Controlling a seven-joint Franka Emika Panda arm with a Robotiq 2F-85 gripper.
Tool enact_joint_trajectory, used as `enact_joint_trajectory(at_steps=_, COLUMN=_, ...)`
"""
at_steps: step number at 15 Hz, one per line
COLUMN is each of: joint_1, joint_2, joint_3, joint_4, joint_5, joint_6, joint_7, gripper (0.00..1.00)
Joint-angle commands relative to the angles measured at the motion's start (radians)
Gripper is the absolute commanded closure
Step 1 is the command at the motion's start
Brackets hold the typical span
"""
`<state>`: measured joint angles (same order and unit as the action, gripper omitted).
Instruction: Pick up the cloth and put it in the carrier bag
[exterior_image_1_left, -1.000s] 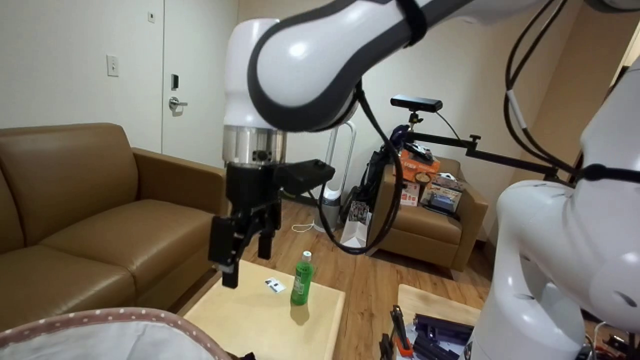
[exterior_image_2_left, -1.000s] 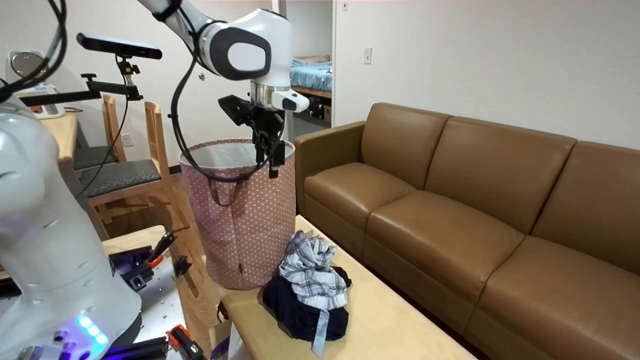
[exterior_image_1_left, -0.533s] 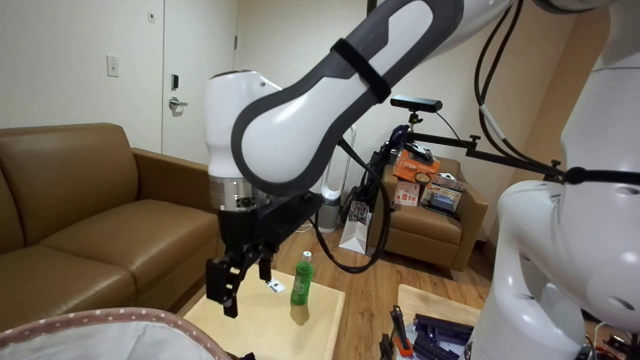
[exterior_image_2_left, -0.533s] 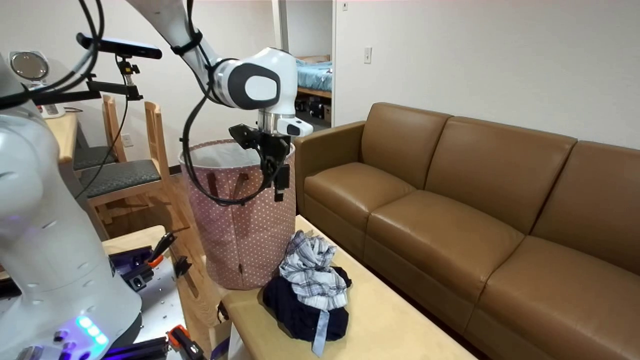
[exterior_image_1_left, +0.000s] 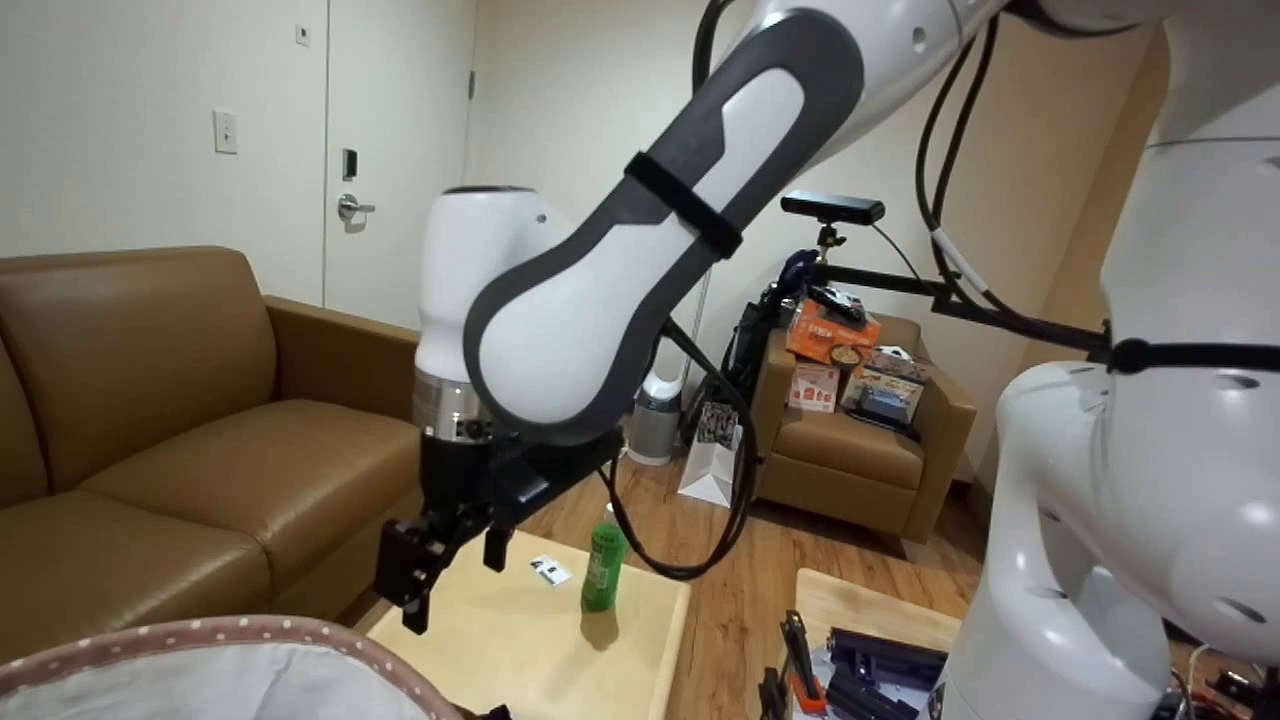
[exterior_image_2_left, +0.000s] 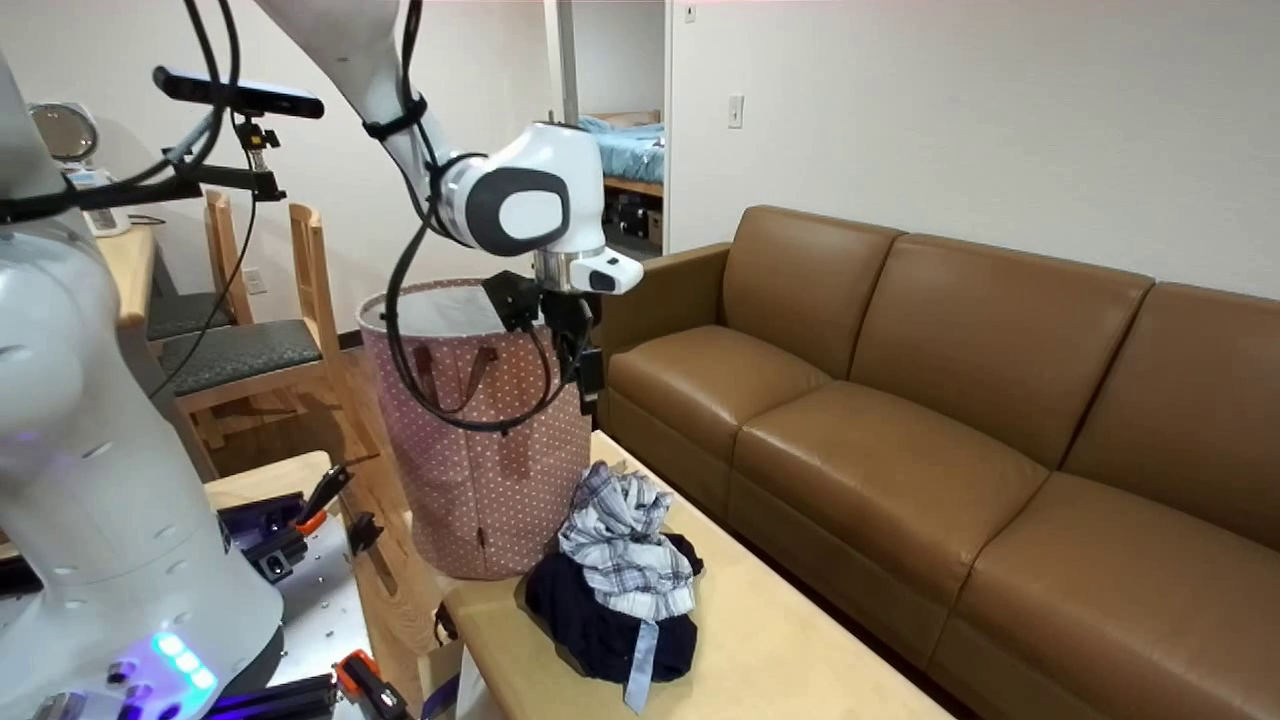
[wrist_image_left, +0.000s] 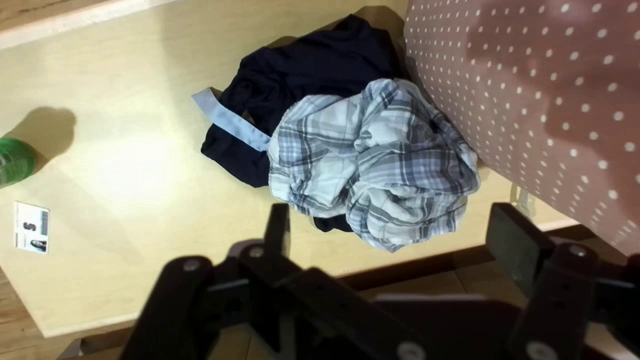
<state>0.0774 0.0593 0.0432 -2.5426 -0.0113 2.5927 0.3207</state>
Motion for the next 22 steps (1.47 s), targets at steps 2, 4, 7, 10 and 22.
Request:
enact_joint_trajectory(at_steps=2, joint_1=-0.009, joint_2=0.181, joint_3=-0.024, joint_4=0.042, joint_5=0.023, joint_6=0.081, joint_7=0.011, gripper=0.0)
enact_joint_trajectory(at_steps=4, joint_1=-0.012, joint_2=0.262, joint_3=-0.017, joint_4=0.07, joint_5=0.056, joint_6=0.132, joint_7=-0.041, gripper=0.0)
enact_joint_trajectory(at_steps=7, joint_1=-0.016, joint_2=0.338, joint_3=-0.007, joint_4=0.124, joint_5=0.069, joint_6=0.095, joint_7=-0.067, gripper=0.0)
enact_joint_trajectory(at_steps=10, joint_1=0.014, joint_2=0.337, joint_3=-0.035, joint_4=0.114, joint_5=0.048, joint_6=0.107, joint_7=-0.03, gripper=0.0)
enact_joint_trajectory(at_steps=22, joint_1=0.058, joint_2=0.659, joint_3=-0.047, joint_4=0.365, joint_5=0.051, joint_6=0.158, joint_7=-0.036, gripper=0.0)
